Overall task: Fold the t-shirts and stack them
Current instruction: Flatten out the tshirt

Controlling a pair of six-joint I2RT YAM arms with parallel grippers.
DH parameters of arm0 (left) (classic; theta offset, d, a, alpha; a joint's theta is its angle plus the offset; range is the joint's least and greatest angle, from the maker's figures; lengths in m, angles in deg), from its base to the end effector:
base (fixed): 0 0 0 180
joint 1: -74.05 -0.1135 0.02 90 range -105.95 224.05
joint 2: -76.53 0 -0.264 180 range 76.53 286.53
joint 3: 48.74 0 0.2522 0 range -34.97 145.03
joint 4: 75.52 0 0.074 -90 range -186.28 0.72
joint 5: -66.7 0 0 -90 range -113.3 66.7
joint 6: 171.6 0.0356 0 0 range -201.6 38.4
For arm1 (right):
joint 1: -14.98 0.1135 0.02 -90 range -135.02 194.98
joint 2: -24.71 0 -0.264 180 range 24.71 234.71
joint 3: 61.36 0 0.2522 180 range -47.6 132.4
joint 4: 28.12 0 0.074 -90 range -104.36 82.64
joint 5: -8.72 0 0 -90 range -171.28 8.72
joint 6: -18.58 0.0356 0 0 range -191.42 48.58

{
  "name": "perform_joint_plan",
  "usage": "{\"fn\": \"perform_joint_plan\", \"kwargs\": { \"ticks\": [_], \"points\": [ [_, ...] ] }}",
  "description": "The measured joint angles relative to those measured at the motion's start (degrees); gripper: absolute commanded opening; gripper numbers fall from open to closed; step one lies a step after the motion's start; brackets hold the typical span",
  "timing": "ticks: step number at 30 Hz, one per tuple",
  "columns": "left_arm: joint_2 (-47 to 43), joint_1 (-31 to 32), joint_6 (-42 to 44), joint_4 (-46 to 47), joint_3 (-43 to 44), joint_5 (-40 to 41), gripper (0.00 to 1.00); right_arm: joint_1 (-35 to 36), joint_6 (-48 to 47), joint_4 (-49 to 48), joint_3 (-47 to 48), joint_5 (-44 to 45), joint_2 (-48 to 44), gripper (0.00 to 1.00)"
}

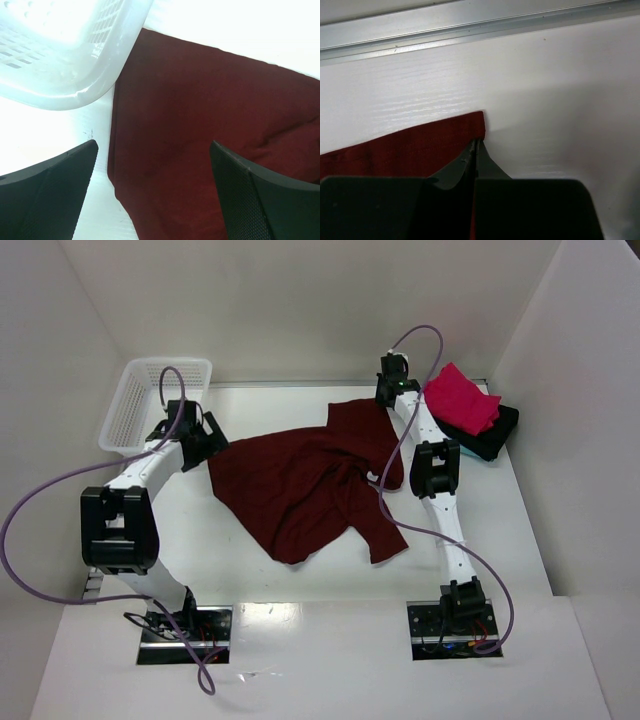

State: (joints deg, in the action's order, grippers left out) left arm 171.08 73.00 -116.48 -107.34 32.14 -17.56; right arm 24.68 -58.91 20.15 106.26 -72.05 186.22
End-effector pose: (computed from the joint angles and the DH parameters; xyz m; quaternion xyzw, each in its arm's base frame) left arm 0.3626 0.0102 0.2390 -0.3031 0.8734 -0.0657 0.3754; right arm 0.5944 0.0958 0.1508 0.0550 0.9101 0.0057 0.4107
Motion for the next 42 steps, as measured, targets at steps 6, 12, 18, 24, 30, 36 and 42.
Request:
{"fn": "perform_joint_plan", "kwargs": {
  "ticks": [6,12,18,24,30,36,42],
  "points": [
    [1.3,0.0,0.0,-0.1,0.0,0.0,0.96,0.0,0.0,0.1,-2.3,1.0,-1.6,0.00],
    [3.9,-0.5,0.0,0.6,0.0,-0.6,0.84,0.0,0.0,2.2,-9.6,1.3,-6.8,0.00],
    [9.9,-0.5,0.3,1.4,2.9,-1.7,0.88,0.0,0.1,1.2,-21.4,0.8,-16.2,0.00],
    [12.8,-0.7,0.2,1.8,5.7,-2.6,0.89,0.0,0.6,-1.1,-28.7,0.8,-22.2,0.00],
    [14.3,-1.2,-0.1,1.4,7.5,-1.4,0.88,0.0,1.1,-2.0,-31.9,0.9,-22.6,0.00],
    [14.6,-1.1,-0.3,1.3,7.5,0.6,0.86,0.0,1.2,-2.3,-32.9,1.1,-22.9,0.00],
    [15.4,0.9,0.1,1.3,7.5,4.2,0.86,0.0,1.3,-3.5,-38.6,1.7,-26.1,0.00]
  ]
}}
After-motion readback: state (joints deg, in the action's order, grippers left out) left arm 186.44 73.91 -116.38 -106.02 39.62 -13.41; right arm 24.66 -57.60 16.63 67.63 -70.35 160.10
